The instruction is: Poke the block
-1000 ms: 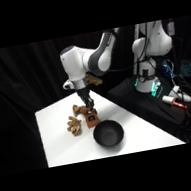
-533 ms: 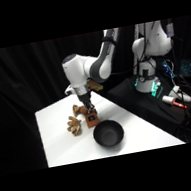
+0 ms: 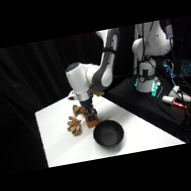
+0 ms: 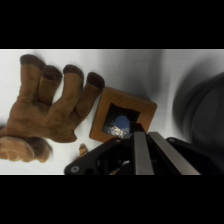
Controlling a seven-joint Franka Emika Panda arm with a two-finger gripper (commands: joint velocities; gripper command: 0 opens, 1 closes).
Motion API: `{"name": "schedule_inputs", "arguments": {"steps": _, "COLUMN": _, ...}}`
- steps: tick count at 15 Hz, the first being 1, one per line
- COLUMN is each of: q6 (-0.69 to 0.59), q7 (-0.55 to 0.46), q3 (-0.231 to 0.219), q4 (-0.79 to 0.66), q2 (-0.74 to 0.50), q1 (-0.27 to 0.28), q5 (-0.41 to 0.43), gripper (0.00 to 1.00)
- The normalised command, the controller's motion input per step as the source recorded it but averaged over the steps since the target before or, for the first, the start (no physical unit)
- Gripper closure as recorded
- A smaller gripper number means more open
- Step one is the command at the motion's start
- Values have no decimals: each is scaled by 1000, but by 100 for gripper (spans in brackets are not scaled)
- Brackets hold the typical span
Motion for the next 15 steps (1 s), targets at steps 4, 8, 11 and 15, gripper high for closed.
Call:
{"name": "schedule_inputs", "arguments": {"steps": 4, "q6": 166, "q7": 51, "q3": 22, "q4": 74, "q2": 131, "q1": 4, "q5": 26, "gripper": 100}}
{"name": "schedule_inputs", "arguments": {"steps": 8, "q6": 138, "q7": 37, "q3": 22, "q4": 69, "q2": 96, "q1": 3, "q5": 19, "gripper": 100}}
{"name": "schedule_inputs", "arguments": {"steps": 11, "q6": 108, "q7": 25, "q3": 18, "q4": 62, "q2": 54, "q1": -2, "q5": 13, "gripper": 100}}
{"name": "schedule_inputs", "arguments": {"steps": 15, "q6": -3, "q7": 22, "q3": 9, "q4": 3, "q2": -106, "q1": 17, "q5": -16, "gripper": 100}}
